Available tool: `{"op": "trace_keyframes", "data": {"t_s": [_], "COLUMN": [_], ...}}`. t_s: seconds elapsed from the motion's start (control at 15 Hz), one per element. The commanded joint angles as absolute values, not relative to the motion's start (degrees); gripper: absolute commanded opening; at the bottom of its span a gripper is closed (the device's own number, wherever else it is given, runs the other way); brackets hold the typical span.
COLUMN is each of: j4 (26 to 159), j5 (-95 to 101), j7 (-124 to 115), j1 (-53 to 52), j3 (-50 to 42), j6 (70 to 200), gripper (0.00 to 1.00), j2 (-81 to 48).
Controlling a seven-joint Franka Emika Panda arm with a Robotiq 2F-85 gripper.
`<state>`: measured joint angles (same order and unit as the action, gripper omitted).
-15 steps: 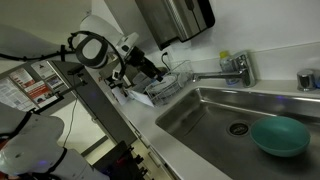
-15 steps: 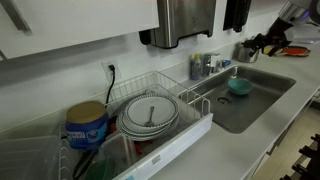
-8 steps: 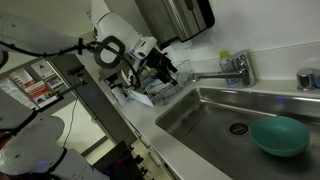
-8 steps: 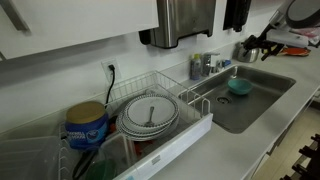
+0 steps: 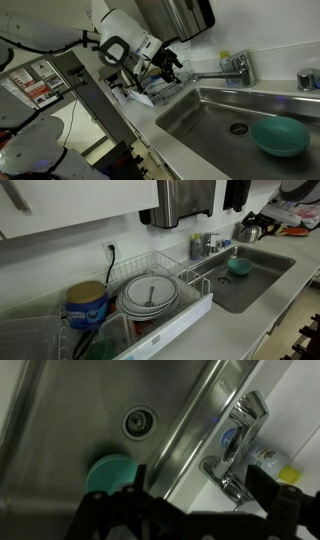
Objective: Open the faucet
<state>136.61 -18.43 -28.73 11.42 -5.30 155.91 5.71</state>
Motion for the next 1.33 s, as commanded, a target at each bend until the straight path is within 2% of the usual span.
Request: {"op": "trace_keyframes", "data": {"t_s": [0.0, 0.93, 1.27], "j4": [129.6, 114.7, 112.3], "j5": [-30.0, -78.9, -99.5], "j7": [-27.4, -21.9, 0.5], "j1": [10.5, 16.3, 15.3], "j3": [-8.6, -9.6, -9.9], "j6": [153.1, 134.8, 138.4], "gripper": [1.00, 1.00, 1.00], "j2": [-0.5, -19.5, -24.5]}}
